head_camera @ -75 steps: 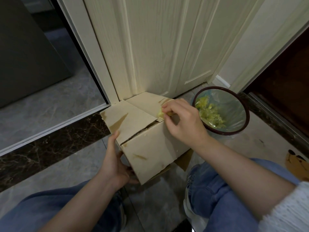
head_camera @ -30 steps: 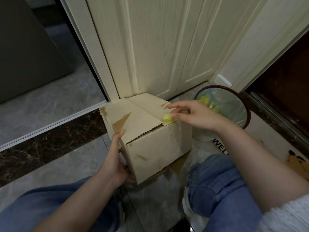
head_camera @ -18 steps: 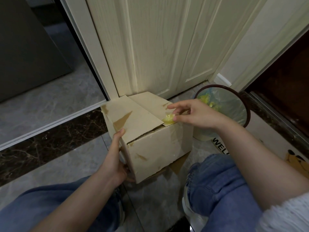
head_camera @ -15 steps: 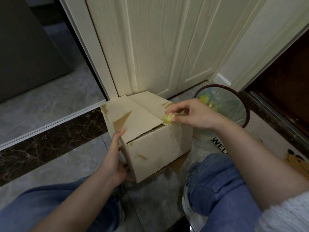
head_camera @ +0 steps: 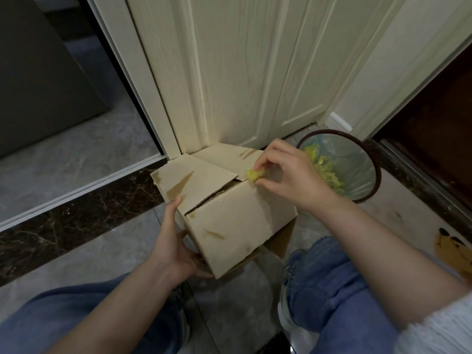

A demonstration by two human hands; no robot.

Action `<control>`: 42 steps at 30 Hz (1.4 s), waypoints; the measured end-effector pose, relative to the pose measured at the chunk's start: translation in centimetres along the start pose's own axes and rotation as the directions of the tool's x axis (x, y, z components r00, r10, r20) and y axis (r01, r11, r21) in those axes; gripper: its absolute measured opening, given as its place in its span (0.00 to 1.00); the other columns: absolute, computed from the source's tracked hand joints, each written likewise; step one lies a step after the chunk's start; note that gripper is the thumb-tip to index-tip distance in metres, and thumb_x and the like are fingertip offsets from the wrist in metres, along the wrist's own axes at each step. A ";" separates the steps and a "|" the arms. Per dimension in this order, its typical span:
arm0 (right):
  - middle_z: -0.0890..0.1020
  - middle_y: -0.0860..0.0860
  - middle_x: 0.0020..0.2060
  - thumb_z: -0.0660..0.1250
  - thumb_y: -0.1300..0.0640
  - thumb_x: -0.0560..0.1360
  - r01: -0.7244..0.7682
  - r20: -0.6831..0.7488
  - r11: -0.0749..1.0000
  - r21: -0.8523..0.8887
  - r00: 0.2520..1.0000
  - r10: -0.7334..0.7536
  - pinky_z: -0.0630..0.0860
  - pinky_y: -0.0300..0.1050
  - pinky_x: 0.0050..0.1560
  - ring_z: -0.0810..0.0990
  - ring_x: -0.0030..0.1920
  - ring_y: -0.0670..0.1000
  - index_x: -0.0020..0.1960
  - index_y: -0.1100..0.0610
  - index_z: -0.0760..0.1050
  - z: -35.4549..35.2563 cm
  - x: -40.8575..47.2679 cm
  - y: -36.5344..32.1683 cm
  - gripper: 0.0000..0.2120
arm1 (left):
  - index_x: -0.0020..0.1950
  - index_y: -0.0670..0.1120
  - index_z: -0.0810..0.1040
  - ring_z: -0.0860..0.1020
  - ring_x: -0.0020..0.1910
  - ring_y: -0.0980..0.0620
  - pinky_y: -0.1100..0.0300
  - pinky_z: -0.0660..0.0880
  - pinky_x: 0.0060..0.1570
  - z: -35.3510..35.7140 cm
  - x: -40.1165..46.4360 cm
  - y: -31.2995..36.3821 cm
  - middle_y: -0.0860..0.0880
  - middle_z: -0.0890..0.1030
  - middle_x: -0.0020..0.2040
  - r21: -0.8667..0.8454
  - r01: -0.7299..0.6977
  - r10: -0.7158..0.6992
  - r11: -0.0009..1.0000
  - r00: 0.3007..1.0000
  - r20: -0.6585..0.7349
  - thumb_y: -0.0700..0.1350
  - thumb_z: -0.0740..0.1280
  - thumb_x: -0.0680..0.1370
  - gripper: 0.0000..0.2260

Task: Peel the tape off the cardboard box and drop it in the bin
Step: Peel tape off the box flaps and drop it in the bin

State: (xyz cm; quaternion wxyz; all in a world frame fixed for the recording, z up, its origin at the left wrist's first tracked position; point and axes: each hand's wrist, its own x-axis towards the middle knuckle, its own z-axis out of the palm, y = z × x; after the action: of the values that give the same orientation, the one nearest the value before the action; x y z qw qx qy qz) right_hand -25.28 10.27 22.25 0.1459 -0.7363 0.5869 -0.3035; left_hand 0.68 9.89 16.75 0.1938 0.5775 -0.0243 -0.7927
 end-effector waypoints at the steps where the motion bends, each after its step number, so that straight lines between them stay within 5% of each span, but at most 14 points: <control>1: 0.77 0.49 0.46 0.78 0.60 0.69 -0.017 0.026 1.000 0.006 1.000 0.017 0.76 0.43 0.48 0.76 0.46 0.45 0.49 0.56 0.80 0.0 0.0 -0.2 0.11 | 0.74 0.53 0.71 0.69 0.66 0.25 0.20 0.61 0.63 0.0 0.1 0.0 0.32 0.71 0.69 -0.005 0.002 -0.002 1.000 1.000 -0.004 0.75 0.70 0.62 0.46; 8: 0.83 0.48 0.43 0.72 0.59 0.75 -0.292 0.010 0.907 0.303 0.953 0.304 0.81 0.46 0.49 0.83 0.44 0.46 0.59 0.52 0.71 -0.8 0.3 -0.5 0.16 | 0.73 0.53 0.72 0.70 0.65 0.26 0.21 0.63 0.62 -0.2 0.2 -0.1 0.33 0.72 0.69 -0.010 -0.003 0.003 1.000 1.000 -0.012 0.76 0.70 0.62 0.45; 13: 0.78 0.48 0.49 0.75 0.57 0.73 -0.210 -0.045 0.973 0.100 0.976 0.215 0.73 0.35 0.50 0.78 0.50 0.45 0.60 0.51 0.78 -0.9 0.4 0.3 0.17 | 0.73 0.53 0.72 0.69 0.66 0.26 0.21 0.63 0.62 -0.1 0.3 -0.1 0.32 0.71 0.70 -0.008 0.003 -0.003 1.000 1.000 0.018 0.76 0.71 0.60 0.47; 17: 0.82 0.44 0.55 0.70 0.53 0.78 -0.214 0.088 0.974 0.080 0.974 0.207 0.71 0.42 0.59 0.76 0.58 0.46 0.65 0.49 0.79 -0.9 0.4 0.2 0.16 | 0.75 0.54 0.71 0.68 0.67 0.25 0.20 0.62 0.61 -0.3 0.4 0.0 0.32 0.71 0.71 0.007 0.011 -0.011 1.000 0.999 0.030 0.76 0.73 0.56 0.51; 22: 0.80 0.41 0.58 0.70 0.56 0.77 -0.205 0.183 0.974 0.096 0.966 0.185 0.66 0.34 0.63 0.71 0.63 0.44 0.66 0.50 0.79 -1.1 0.3 0.1 0.17 | 0.73 0.53 0.73 0.70 0.66 0.26 0.21 0.65 0.60 -0.4 0.0 -0.1 0.33 0.73 0.69 -0.024 0.040 -0.038 0.999 0.998 0.047 0.76 0.71 0.58 0.48; 29: 0.77 0.46 0.54 0.71 0.60 0.77 -0.122 0.218 0.992 0.014 0.969 0.116 0.69 0.45 0.65 0.72 0.59 0.47 0.69 0.50 0.76 0.1 0.3 0.4 0.21 | 0.71 0.52 0.75 0.71 0.65 0.26 0.22 0.65 0.60 -0.2 -0.3 -0.3 0.33 0.74 0.68 -0.044 0.055 -0.053 0.998 0.997 0.052 0.77 0.68 0.61 0.45; 35: 0.78 0.47 0.49 0.75 0.62 0.73 -0.024 0.055 1.000 0.019 0.998 0.023 0.75 0.44 0.55 0.75 0.53 0.48 0.53 0.55 0.83 1.0 0.2 0.3 0.09 | 0.70 0.52 0.76 0.71 0.64 0.26 0.21 0.65 0.60 0.1 -0.7 -0.2 0.33 0.75 0.67 -0.078 0.052 -0.048 0.996 0.998 0.051 0.77 0.68 0.62 0.43; 42: 0.77 0.52 0.43 0.74 0.66 0.72 0.048 -0.217 0.999 -0.025 0.975 -0.052 0.74 0.43 0.46 0.75 0.46 0.51 0.44 0.60 0.80 2.0 0.1 -0.5 0.05 | 0.73 0.54 0.74 0.70 0.66 0.24 0.18 0.62 0.60 0.4 -0.9 -0.2 0.33 0.72 0.71 -0.123 0.080 -0.058 0.989 0.983 0.173 0.77 0.70 0.59 0.47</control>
State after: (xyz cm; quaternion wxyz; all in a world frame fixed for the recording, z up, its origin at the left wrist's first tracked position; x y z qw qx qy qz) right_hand -23.68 10.00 21.00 0.0659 -0.7146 0.5838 -0.3797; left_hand 0.49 10.28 17.65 0.2002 0.4950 0.0308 -0.8450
